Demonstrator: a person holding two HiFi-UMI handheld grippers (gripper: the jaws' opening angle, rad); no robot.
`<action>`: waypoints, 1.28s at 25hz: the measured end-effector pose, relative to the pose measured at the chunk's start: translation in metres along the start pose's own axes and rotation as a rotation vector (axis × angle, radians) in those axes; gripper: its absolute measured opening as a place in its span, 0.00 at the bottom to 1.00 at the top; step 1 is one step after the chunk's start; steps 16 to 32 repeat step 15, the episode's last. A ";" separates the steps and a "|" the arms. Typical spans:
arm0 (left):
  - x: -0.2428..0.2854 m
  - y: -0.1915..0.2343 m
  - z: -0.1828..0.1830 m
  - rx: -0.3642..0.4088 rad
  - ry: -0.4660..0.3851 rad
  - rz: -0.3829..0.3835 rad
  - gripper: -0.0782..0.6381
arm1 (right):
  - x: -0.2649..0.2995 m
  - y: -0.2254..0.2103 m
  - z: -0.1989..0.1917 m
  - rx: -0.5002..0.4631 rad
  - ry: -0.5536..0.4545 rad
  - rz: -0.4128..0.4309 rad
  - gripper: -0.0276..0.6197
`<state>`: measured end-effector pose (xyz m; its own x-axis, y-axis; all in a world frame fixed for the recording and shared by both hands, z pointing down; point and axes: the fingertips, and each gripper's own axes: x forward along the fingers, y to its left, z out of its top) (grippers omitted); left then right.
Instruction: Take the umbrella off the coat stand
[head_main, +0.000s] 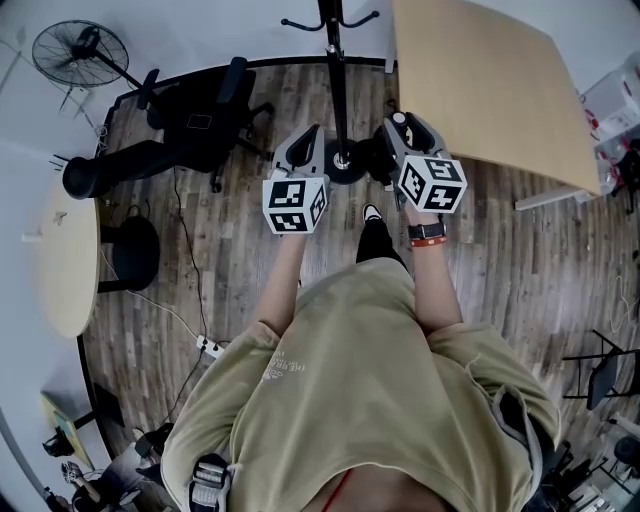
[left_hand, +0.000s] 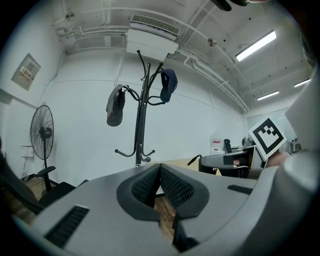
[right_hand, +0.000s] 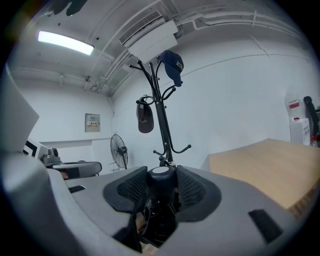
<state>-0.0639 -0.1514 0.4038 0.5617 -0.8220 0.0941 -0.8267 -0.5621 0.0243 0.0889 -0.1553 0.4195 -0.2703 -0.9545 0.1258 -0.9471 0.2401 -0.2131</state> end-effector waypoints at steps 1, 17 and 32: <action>-0.001 0.001 -0.001 0.000 0.001 -0.001 0.14 | 0.000 0.001 0.000 0.010 -0.002 0.002 0.35; 0.005 0.019 -0.004 -0.024 -0.003 0.002 0.14 | 0.020 0.016 0.002 0.027 0.001 0.046 0.35; 0.005 0.019 -0.004 -0.024 -0.003 0.002 0.14 | 0.020 0.016 0.002 0.027 0.001 0.046 0.35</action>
